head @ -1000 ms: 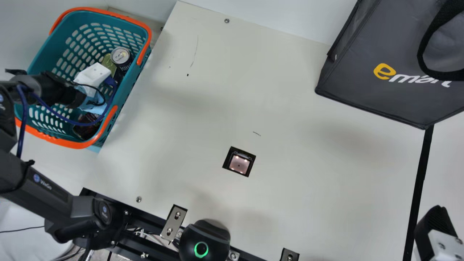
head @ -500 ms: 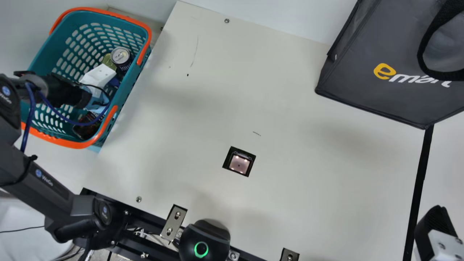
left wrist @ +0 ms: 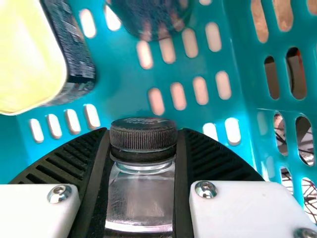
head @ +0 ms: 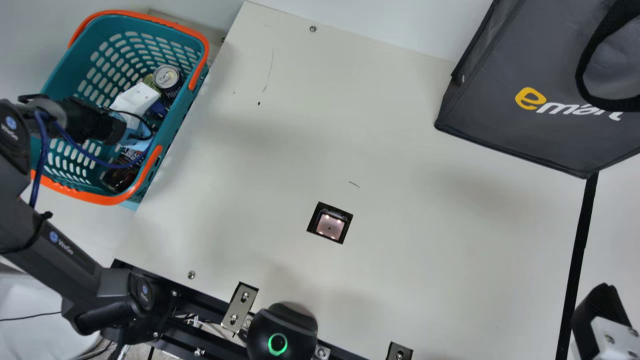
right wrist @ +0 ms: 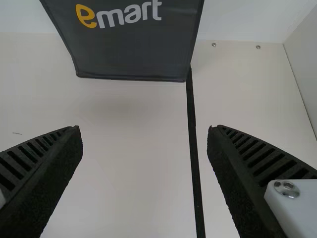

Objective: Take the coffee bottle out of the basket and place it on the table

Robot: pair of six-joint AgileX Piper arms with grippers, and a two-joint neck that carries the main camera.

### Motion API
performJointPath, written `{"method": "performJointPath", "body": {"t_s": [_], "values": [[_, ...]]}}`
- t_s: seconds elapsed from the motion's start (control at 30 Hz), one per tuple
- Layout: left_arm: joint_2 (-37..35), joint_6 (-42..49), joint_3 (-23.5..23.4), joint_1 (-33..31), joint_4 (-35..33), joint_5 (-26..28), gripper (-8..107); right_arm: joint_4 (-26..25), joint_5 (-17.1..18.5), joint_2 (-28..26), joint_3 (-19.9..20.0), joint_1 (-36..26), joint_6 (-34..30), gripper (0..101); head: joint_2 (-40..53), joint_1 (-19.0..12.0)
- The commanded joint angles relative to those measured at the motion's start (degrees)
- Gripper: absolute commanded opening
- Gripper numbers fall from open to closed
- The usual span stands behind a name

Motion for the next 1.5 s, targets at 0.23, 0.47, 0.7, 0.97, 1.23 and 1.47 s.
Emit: {"method": "performJointPath", "body": {"t_s": [0.23,0.47,0.7,0.97,1.23,1.47], "values": [[-3.2,-2.0,-1.1,1.7,0.8,2.7,10,0.0,0.0,0.0,0.0,0.0,0.0,91,0.1,-1.5],[-6.1,-4.2,-1.9,3.4,2.4,5.0,10,0.0,0.0,0.0,0.0,0.0,0.0,91,0.1,-1.5],[-9.4,-7.3,-1.9,5.1,4.5,7.5,10,0.0,0.0,0.0,0.0,0.0,0.0,91,0.1,-1.5],[-13.3,-12.1,-1.6,6.7,7.1,10.7,10,0.0,0.0,0.0,0.0,0.0,0.0,91,0.1,-1.5],[-16.6,-15.5,-2.4,8.3,9.2,14.0,10,0.0,0.0,0.0,0.0,0.0,0.0,91,0.1,-1.5],[-19.1,-18.4,-3.6,9.2,10.4,16.9,10,0.0,0.0,0.0,0.0,0.0,0.0,91,0.1,-1.5]]}}
